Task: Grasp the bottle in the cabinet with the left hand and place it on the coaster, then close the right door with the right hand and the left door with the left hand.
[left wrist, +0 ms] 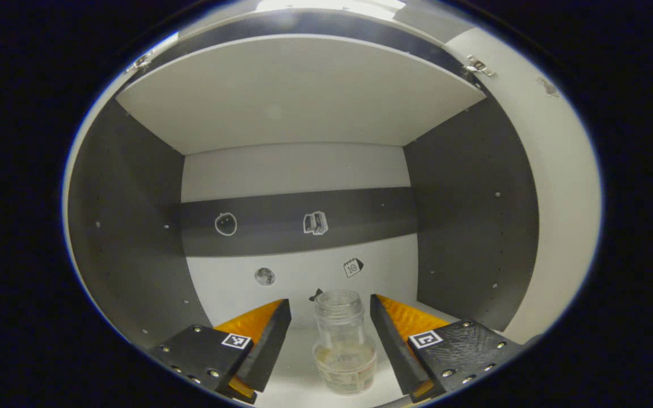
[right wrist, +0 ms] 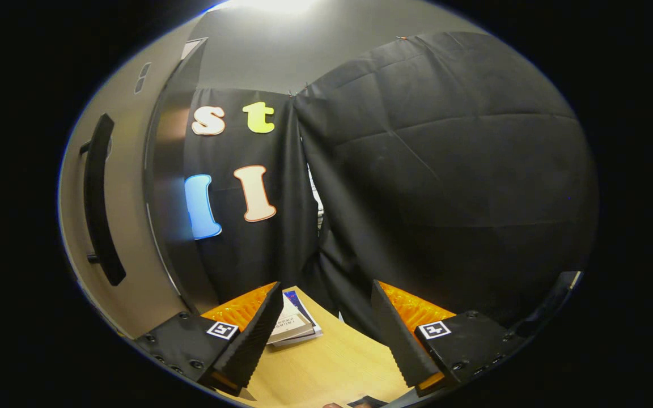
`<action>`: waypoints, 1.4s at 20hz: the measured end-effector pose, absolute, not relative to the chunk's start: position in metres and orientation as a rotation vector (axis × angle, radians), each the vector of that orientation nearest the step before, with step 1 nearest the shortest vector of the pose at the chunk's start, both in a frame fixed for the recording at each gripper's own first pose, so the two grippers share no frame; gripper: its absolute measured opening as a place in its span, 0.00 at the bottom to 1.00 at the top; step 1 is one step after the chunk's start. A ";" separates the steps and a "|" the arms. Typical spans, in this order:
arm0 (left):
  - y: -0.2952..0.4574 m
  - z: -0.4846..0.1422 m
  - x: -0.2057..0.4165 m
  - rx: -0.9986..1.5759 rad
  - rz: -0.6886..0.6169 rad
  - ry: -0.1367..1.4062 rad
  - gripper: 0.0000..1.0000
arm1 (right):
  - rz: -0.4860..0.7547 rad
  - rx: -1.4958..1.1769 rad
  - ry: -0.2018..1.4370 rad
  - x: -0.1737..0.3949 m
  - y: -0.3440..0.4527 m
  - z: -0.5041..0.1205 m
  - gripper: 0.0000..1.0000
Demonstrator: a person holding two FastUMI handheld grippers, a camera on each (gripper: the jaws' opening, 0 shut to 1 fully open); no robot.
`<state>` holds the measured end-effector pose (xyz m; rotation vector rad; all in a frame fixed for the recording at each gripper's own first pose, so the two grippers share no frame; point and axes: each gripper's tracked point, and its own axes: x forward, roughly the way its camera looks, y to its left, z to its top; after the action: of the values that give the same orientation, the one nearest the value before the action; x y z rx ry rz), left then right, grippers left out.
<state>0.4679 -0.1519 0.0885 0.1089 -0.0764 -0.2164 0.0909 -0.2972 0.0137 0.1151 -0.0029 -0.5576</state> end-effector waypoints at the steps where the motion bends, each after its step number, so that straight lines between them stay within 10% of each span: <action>1: -0.150 0.085 0.469 0.091 -0.220 -0.068 0.90 | -0.565 0.110 -0.006 0.089 -0.300 0.015 0.99; 5: -0.151 0.084 0.469 0.102 -0.246 -0.048 0.85 | -0.567 0.114 0.009 0.089 -0.303 0.010 0.99; 7: -0.164 0.080 0.476 0.105 -0.273 -0.033 0.64 | -0.559 0.131 0.014 0.092 -0.303 0.007 0.99; 8: -0.160 0.081 0.474 0.108 -0.259 -0.038 0.73 | -0.556 0.134 0.016 0.093 -0.303 0.005 0.99; 10: -0.160 0.083 0.468 0.098 -0.266 -0.041 0.40 | -0.548 0.135 0.015 0.095 -0.301 0.005 0.97; 12: -0.160 0.089 0.460 0.091 -0.270 -0.048 0.54 | -0.540 0.135 0.010 0.096 -0.301 0.006 0.97; 28: -0.147 0.073 0.309 -0.002 -0.412 0.005 0.47 | -0.495 0.116 0.002 0.067 -0.268 0.014 0.99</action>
<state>0.3086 -0.1475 0.0733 -0.0017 0.0052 -0.4125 0.0672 -0.2685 0.0139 0.1157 0.0018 -0.4948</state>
